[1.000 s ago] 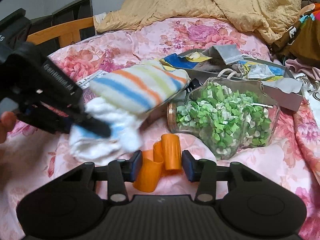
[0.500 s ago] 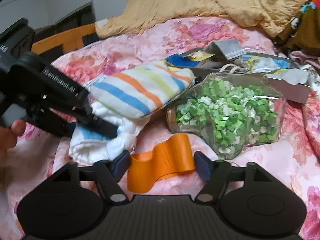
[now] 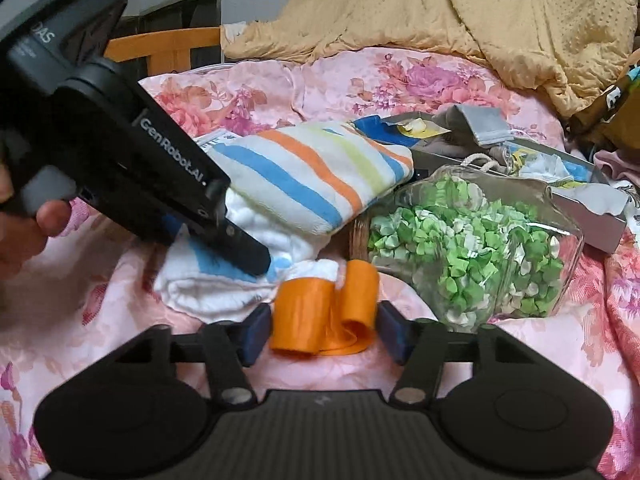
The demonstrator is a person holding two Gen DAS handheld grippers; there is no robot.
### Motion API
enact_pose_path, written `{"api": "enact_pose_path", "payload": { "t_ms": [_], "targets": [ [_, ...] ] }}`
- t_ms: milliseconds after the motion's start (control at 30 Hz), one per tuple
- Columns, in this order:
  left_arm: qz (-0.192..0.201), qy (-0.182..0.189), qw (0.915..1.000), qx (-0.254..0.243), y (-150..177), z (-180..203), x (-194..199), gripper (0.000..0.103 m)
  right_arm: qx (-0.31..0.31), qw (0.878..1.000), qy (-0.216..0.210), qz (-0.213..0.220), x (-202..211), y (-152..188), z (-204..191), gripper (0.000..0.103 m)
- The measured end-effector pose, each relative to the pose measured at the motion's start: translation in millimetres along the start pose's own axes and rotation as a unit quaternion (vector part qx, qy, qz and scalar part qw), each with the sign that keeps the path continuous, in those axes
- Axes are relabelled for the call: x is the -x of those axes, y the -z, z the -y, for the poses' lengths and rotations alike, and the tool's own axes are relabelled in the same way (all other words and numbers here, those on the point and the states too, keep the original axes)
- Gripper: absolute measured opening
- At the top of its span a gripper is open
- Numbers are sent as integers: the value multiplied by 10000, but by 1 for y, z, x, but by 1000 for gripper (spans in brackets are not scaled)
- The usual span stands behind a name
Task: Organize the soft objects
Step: 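Lift the cloth and orange band and carry both toward the frog tray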
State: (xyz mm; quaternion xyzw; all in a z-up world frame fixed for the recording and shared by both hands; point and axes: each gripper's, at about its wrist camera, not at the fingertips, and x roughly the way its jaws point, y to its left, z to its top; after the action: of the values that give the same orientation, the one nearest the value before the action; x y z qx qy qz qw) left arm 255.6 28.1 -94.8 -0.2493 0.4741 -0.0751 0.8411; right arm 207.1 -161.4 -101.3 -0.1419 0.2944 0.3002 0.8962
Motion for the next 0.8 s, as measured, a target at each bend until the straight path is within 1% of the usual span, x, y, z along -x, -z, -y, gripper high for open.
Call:
{"api": "enact_pose_path", "payload": {
  "t_ms": [100, 167, 267, 367, 433, 567, 633, 700, 767, 800],
  "targets": [
    [-18, 59, 10000, -14, 1, -1, 1, 23, 0, 9999, 90, -139, 0, -3, -1, 47],
    [-25, 75, 9999, -127, 4, 1, 4, 21, 48, 9997, 159, -200, 2, -5, -4, 42],
    [1, 85, 9996, -259, 11, 6, 12, 19, 149, 9995, 234, -167, 7, -4, -10, 36],
    [101, 97, 9994, -328, 15, 10, 22, 18, 232, 9992, 302, -138, 15, -3, -14, 32],
    [95, 164, 9996, -190, 17, 9, 30, 18, 263, 9990, 331, -152, 22, -2, -16, 30],
    [111, 362, 9988, 308, 21, -2, 44, 17, 299, 9981, 514, -159, 33, -2, -18, 26],
    [236, 311, 9982, 449, 23, -7, 53, 16, 215, 9979, 594, -140, 37, -1, -15, 25],
    [273, 322, 9976, 549, 24, -12, 59, 16, 153, 9980, 610, -99, 41, -1, -13, 25],
    [140, 469, 9971, 582, 26, -15, 62, 16, 155, 9975, 684, -52, 47, -2, -14, 24],
    [51, 624, 9964, 572, 28, -14, 63, 16, 138, 9973, 716, -23, 50, -3, -13, 24]
  ]
}}
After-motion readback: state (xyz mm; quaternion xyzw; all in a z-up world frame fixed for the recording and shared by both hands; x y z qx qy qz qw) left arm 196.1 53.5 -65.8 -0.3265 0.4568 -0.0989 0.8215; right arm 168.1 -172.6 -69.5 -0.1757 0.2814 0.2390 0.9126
